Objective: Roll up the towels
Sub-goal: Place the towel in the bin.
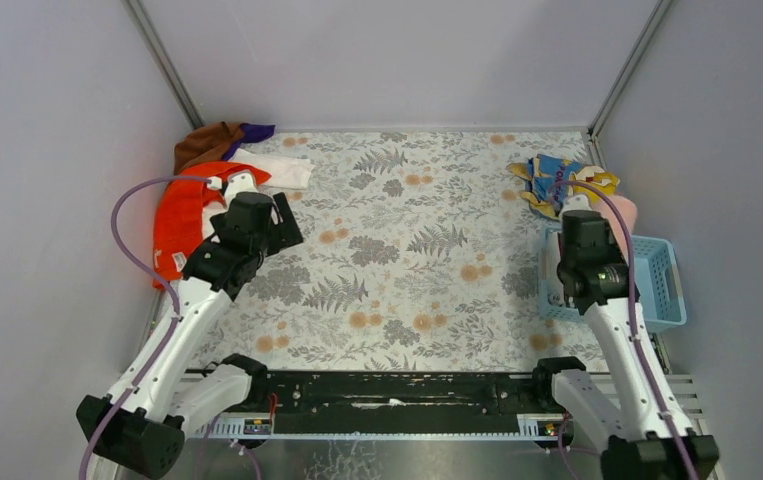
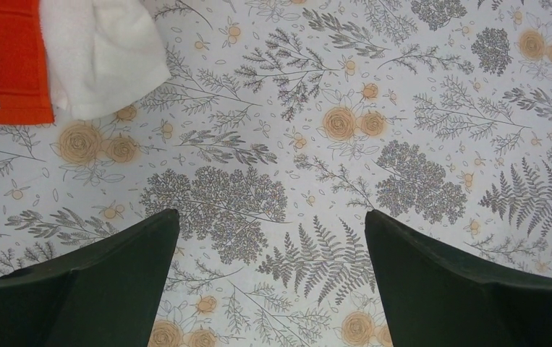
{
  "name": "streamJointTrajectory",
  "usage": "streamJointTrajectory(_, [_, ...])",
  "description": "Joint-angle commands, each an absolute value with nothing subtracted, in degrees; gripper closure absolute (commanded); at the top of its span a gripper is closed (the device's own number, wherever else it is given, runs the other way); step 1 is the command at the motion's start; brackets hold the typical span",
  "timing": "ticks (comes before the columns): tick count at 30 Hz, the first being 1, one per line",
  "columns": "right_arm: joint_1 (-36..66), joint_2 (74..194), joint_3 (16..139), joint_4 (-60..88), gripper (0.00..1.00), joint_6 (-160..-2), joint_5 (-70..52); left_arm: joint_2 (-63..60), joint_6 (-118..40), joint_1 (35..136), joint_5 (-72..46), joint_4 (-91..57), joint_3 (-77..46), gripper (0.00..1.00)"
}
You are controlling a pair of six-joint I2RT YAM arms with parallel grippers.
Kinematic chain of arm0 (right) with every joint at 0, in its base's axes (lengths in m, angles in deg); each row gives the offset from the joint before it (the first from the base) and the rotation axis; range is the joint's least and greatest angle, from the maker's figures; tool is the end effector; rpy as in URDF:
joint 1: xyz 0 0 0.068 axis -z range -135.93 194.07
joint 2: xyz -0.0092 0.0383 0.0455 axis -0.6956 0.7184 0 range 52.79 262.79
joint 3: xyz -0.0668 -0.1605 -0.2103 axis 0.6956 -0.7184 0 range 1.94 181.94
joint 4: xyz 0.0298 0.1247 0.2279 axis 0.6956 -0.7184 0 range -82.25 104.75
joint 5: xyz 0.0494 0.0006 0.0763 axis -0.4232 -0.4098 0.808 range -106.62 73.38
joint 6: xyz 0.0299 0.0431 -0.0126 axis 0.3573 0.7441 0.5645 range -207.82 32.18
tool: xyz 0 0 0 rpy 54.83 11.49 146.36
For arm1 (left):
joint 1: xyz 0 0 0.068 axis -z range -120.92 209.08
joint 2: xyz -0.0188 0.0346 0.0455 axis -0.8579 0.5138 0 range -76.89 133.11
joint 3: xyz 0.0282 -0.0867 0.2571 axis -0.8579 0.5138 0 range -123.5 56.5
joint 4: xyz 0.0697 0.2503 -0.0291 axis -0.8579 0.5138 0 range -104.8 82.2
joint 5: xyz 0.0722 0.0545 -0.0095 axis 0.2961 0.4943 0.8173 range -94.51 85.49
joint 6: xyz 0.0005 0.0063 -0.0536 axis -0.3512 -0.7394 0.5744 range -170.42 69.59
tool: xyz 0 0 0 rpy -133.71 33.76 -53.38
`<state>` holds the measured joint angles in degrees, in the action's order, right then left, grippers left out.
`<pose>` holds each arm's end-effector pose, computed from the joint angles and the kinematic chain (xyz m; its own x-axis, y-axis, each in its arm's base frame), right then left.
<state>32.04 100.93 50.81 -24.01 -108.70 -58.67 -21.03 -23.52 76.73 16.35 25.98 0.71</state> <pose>0.1684 0.0115 0.3114 -0.6918 -0.4181 -0.5887 0.1226 0.7355 -0.6664 0.1926 -0.0479 0.3215 -0.5678 -0.2629 -0.7800 -0.2583 0.9567 -0.1345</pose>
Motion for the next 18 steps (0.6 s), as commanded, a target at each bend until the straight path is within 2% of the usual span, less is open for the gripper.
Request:
streamJointTrajectory(1, [47.24,102.32,46.22,-12.44,1.0,-120.12,-46.72,-22.85,-24.35,80.25,24.05,25.02,0.13,0.0])
streamJointTrajectory(5, [55.35,104.8,42.28,-6.36,1.0,-121.94,-37.17,-24.3,-24.31,82.2,25.78,24.48,1.0,0.0])
streamJointTrajectory(10, [60.75,108.02,37.17,-0.72,1.0,-124.95,-31.31,-25.57,-24.27,82.87,26.75,23.95,1.89,0.0])
streamJointTrajectory(18, [62.85,110.12,34.59,-0.46,1.0,-123.44,-17.1,-25.14,-24.07,83.06,26.95,23.87,2.18,0.0])
